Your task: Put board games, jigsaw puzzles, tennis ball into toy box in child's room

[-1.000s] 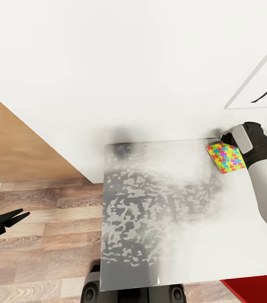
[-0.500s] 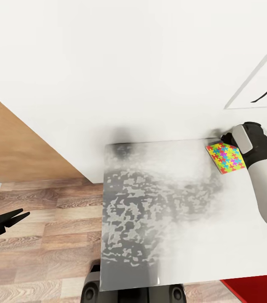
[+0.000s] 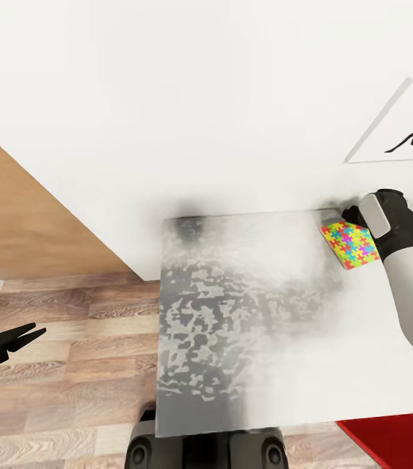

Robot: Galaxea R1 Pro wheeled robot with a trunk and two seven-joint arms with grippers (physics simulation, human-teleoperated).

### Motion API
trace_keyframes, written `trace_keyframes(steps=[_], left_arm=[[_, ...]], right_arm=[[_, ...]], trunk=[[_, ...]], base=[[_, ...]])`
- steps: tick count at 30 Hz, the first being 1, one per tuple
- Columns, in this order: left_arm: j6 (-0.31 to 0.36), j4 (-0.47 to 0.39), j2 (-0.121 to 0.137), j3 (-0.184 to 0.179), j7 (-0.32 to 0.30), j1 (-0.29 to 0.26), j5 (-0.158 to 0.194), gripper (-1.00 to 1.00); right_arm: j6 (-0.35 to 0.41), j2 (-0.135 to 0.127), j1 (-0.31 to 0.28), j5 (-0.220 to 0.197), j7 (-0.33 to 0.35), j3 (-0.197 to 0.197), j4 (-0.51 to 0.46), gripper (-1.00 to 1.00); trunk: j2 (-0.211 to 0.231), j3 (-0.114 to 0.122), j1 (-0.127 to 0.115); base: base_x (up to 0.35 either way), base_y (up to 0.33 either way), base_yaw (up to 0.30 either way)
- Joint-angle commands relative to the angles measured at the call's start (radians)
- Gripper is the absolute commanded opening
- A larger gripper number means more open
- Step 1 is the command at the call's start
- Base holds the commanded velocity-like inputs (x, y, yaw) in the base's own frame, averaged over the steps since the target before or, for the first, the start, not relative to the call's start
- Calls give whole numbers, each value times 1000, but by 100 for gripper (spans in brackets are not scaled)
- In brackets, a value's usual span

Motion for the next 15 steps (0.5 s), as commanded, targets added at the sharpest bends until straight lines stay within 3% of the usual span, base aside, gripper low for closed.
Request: trace_keyframes(steps=[1,15], left_arm=[[11,0,0,0,-4,0,-1,100],[10,0,0,-1,-4,0,-1,100]], right_arm=[[3,-1,-1,-10,-9,5,-1,100],[3,-1,-1,-10,-9,5,-1,100]], trunk=[[-1,-1,0],[-1,-1,0]], base=[[-184,0,0],[-87,0,0]])
